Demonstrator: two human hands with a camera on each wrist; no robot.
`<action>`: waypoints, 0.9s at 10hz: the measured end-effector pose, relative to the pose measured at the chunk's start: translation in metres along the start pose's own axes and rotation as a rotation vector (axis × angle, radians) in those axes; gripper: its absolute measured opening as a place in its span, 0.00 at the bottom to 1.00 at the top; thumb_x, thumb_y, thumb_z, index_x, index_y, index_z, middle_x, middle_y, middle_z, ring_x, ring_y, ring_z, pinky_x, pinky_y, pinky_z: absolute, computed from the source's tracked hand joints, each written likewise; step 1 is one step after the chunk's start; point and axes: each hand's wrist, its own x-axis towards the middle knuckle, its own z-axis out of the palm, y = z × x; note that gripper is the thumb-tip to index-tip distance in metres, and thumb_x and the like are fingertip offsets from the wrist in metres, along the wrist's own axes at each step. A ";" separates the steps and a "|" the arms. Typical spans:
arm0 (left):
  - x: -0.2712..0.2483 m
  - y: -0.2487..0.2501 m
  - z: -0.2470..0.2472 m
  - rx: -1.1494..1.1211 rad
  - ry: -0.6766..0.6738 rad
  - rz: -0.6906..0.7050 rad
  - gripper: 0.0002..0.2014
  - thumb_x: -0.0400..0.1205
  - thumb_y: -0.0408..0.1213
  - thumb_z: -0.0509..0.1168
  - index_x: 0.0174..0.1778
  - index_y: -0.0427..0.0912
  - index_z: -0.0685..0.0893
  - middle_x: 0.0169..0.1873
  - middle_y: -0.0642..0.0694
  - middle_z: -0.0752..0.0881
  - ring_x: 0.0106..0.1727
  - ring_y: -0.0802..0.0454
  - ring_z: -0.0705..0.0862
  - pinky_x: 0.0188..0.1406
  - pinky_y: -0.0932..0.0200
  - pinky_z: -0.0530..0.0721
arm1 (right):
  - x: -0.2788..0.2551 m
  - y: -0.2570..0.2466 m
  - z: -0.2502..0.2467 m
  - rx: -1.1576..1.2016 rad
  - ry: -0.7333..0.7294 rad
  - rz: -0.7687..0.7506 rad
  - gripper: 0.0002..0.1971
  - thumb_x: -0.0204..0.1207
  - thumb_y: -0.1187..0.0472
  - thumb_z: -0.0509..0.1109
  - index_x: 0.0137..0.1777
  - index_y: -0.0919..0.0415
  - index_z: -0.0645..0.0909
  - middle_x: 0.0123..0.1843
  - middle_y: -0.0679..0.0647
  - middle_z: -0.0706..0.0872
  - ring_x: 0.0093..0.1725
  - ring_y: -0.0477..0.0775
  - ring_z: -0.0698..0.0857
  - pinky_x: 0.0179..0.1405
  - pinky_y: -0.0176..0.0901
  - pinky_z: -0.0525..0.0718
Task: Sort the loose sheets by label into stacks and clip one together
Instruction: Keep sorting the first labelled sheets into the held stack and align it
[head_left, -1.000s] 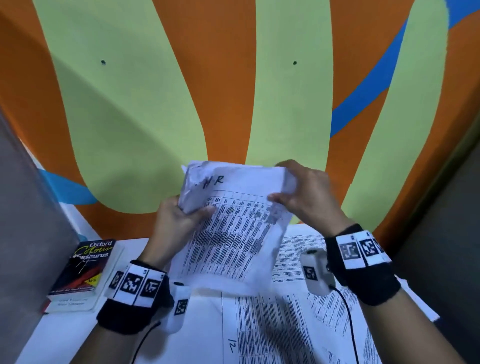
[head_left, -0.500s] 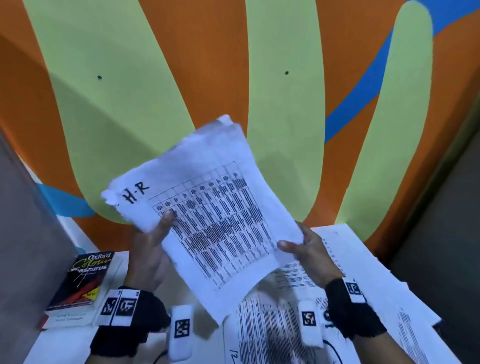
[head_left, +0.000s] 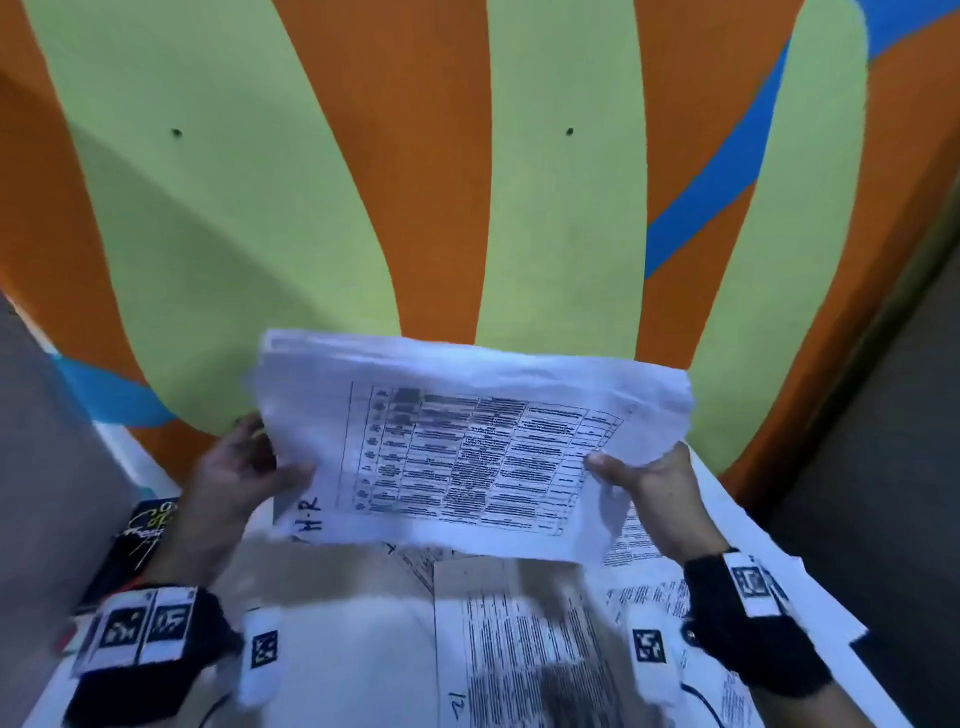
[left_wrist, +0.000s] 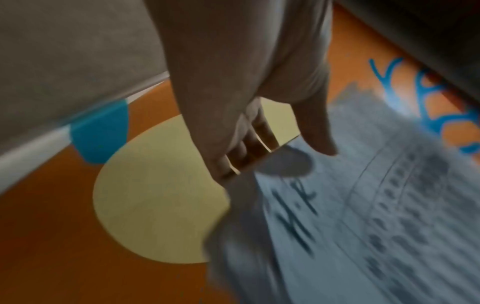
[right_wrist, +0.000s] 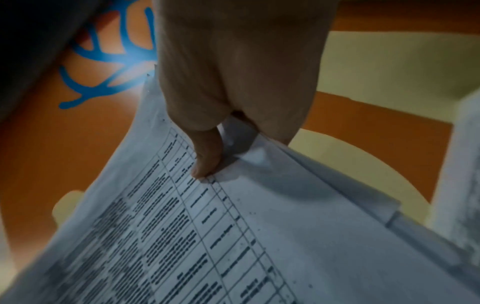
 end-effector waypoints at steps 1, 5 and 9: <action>-0.003 -0.011 0.010 0.224 0.003 -0.021 0.41 0.56 0.61 0.81 0.60 0.37 0.86 0.58 0.40 0.88 0.61 0.45 0.86 0.65 0.43 0.82 | 0.005 0.002 0.005 -0.055 0.004 -0.040 0.21 0.67 0.74 0.78 0.61 0.70 0.82 0.52 0.54 0.91 0.49 0.49 0.90 0.50 0.43 0.85; -0.051 -0.086 0.027 0.375 0.154 -0.019 0.06 0.72 0.26 0.75 0.43 0.34 0.88 0.29 0.63 0.90 0.34 0.74 0.86 0.34 0.81 0.77 | -0.045 0.087 0.010 -0.147 0.035 0.192 0.11 0.68 0.73 0.78 0.46 0.57 0.87 0.41 0.43 0.93 0.41 0.43 0.91 0.44 0.41 0.85; -0.041 -0.087 0.026 0.277 0.202 -0.066 0.25 0.62 0.37 0.83 0.54 0.37 0.86 0.44 0.45 0.92 0.49 0.44 0.90 0.36 0.63 0.88 | -0.037 0.096 0.006 -0.257 0.076 0.133 0.12 0.71 0.72 0.77 0.52 0.59 0.86 0.48 0.56 0.92 0.50 0.53 0.90 0.57 0.62 0.86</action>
